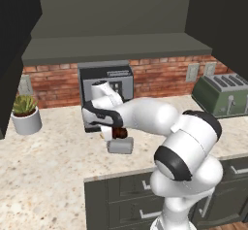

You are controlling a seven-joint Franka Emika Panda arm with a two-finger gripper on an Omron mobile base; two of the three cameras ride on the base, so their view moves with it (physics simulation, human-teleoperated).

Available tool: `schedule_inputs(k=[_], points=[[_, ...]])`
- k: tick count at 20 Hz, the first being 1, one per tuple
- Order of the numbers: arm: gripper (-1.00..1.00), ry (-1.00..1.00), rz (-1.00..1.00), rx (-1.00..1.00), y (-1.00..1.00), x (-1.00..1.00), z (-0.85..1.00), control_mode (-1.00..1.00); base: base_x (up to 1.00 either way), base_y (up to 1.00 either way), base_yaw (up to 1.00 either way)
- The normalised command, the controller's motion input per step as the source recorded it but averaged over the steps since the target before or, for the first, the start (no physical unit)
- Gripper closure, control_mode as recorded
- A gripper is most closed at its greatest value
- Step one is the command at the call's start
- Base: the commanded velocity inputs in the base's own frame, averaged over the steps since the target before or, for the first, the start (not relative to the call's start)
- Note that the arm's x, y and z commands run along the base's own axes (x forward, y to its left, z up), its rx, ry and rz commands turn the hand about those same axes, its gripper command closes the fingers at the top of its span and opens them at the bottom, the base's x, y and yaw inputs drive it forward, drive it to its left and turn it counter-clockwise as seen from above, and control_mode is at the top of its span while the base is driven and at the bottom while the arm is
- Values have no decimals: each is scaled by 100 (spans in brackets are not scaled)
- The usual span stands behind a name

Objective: Retrieve the tupperware from the cabinet, then place the raw meat into the tupperware to avoid contamination.

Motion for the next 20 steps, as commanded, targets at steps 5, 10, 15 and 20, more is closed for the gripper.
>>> schedule_inputs(k=[5, 10, 15, 20], points=[[100, 0, -8, 0, -1, 0, -13, -100, 0, 0, 0], [100, 0, -10, 0, -15, 0, -13, -100, 0, 0, 0], [100, 0, -10, 0, -18, 0, -14, -100, 0, 0, 0], [100, -5, -4, 0, 0, 0, -14, -100, 0, 0, 0]])
